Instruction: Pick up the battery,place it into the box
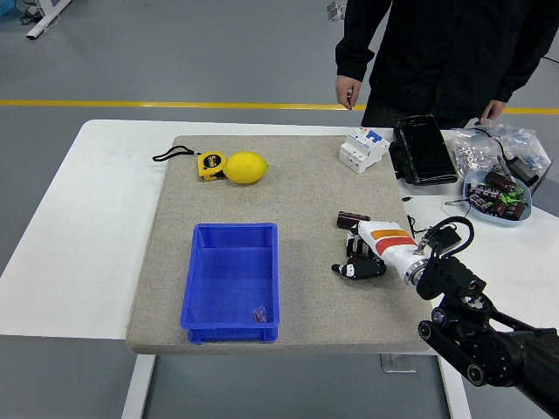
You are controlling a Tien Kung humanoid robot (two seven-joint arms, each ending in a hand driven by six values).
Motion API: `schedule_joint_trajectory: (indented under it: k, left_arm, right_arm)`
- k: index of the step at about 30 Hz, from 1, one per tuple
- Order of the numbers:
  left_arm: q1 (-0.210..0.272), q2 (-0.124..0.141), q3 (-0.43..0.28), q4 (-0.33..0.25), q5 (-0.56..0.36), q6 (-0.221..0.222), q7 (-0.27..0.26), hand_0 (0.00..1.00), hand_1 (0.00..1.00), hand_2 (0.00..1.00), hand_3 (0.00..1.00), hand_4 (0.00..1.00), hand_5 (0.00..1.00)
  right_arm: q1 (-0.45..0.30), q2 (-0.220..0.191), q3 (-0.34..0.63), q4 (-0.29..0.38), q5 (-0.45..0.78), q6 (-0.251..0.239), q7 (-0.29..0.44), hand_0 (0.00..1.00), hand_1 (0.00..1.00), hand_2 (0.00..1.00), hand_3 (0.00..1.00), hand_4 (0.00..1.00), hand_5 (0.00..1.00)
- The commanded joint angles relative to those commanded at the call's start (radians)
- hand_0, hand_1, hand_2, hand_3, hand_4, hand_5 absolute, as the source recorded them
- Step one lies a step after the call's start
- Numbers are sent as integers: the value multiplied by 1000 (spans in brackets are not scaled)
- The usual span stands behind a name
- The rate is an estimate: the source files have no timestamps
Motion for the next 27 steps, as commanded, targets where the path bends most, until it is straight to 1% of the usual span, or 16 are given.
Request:
schedule_joint_trajectory:
  k: [1, 4, 6, 7, 12, 13, 18, 19, 24, 25, 27]
  left_arm:
    - [0, 0, 1, 0, -1, 0, 0, 720, 681, 683, 584, 631, 540]
    - [0, 0, 2, 0, -1, 0, 0, 720, 681, 683, 584, 631, 540]
    - [1, 0, 2, 0, -1, 0, 0, 720, 681, 683, 584, 631, 540]
    - [1, 0, 3, 0, -2, 0, 0, 720, 681, 683, 584, 632, 542]
    - [2, 0, 5, 0, -3, 0, 0, 720, 681, 683, 584, 632, 542]
    - [2, 0, 5, 0, -3, -1, 0, 720, 681, 683, 585, 632, 542]
    - [4, 0, 10, -1, -7, -1, 0, 720, 681, 683, 585, 632, 542]
    - [4, 0, 10, -1, -6, -1, 0, 719, 680, 683, 584, 631, 540]
    - [7, 1, 12, -1, -7, -2, 1, 719, 680, 683, 584, 631, 540]
    - [7, 1, 11, -1, -6, -2, 1, 720, 679, 680, 586, 632, 541]
    - [8, 1, 11, -1, -5, -2, 2, 720, 679, 680, 586, 632, 541]
  right_arm:
    - [-2, -1, 4, 0, -1, 5, -2, 158, 244, 344, 402, 877, 377]
    - [-6, -2, 11, 0, 0, 15, -6, 158, 244, 344, 402, 877, 377]
    - [-8, -3, 13, -1, 1, 18, -7, 158, 244, 344, 402, 877, 377]
    - [-8, -4, 13, -1, 1, 18, -7, 149, 243, 348, 407, 857, 360]
    - [-12, -7, 14, -4, 6, 22, -10, 149, 243, 348, 407, 857, 360]
    - [-13, -7, 14, -4, 8, 23, -10, 60, 194, 322, 387, 843, 341]
    - [-16, -8, 15, -11, 15, 25, -12, 60, 194, 322, 387, 843, 341]
    - [-16, -8, 14, -12, 15, 27, -13, 2, 138, 286, 369, 898, 307]
    - [-18, -9, 12, -13, 13, 31, -20, 2, 138, 286, 369, 898, 307]
    - [-18, -8, 12, -13, 12, 31, -21, 2, 101, 242, 337, 928, 304]
    - [-18, -8, 12, -12, 13, 30, -22, 2, 101, 242, 337, 928, 304]
